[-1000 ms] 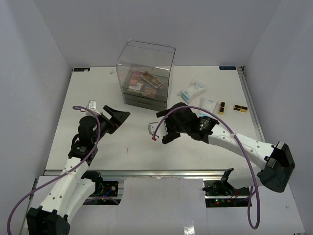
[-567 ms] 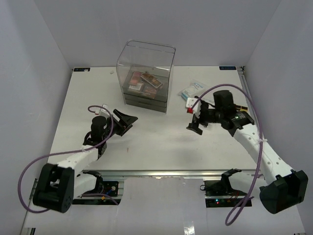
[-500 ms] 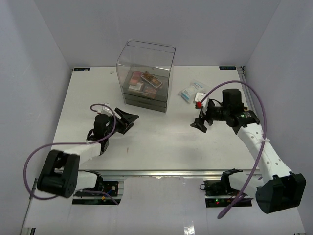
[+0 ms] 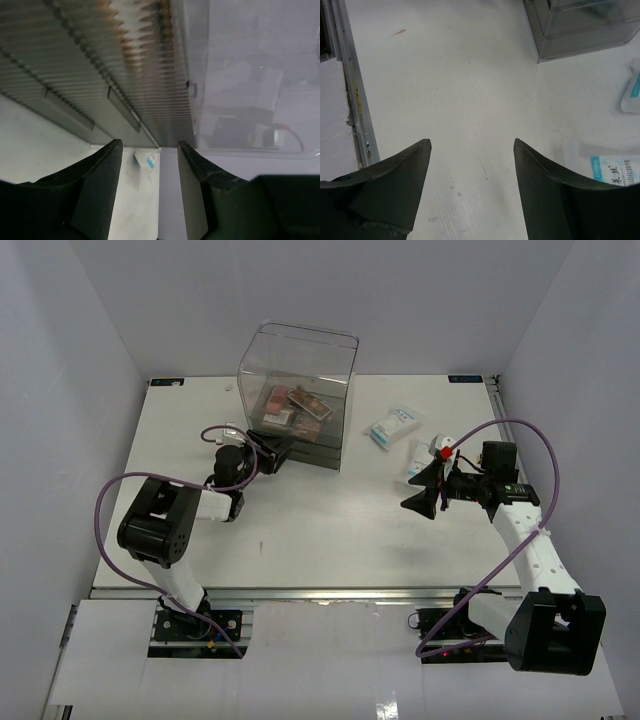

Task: Organize the makeup

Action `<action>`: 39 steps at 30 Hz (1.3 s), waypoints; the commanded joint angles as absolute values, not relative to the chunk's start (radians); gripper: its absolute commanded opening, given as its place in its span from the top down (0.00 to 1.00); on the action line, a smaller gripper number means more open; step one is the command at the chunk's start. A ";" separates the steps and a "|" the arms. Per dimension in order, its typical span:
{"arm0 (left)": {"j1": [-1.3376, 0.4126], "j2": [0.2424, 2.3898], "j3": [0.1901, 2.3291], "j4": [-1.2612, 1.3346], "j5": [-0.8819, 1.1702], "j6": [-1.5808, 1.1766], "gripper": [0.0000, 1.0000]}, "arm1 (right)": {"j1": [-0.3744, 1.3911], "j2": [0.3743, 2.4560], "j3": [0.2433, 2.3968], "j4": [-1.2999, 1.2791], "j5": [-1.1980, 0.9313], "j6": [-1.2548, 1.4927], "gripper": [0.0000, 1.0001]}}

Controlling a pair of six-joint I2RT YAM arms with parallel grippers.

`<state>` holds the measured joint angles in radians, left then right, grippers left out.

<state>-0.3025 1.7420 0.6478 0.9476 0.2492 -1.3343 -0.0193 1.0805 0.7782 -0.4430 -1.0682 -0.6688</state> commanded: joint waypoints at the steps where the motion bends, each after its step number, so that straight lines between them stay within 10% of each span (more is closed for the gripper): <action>1: -0.308 1.776 0.715 0.973 0.205 -1.346 0.47 | -0.025 1.042 0.774 -0.346 -1.112 -0.631 0.27; 24: -0.310 1.822 0.786 0.828 0.166 -1.321 0.59 | -0.051 1.040 0.761 -0.331 -1.144 -0.598 0.27; 39: -0.310 1.832 0.683 0.967 0.194 -1.339 0.85 | -0.076 1.030 0.751 -0.330 -1.135 -0.592 0.27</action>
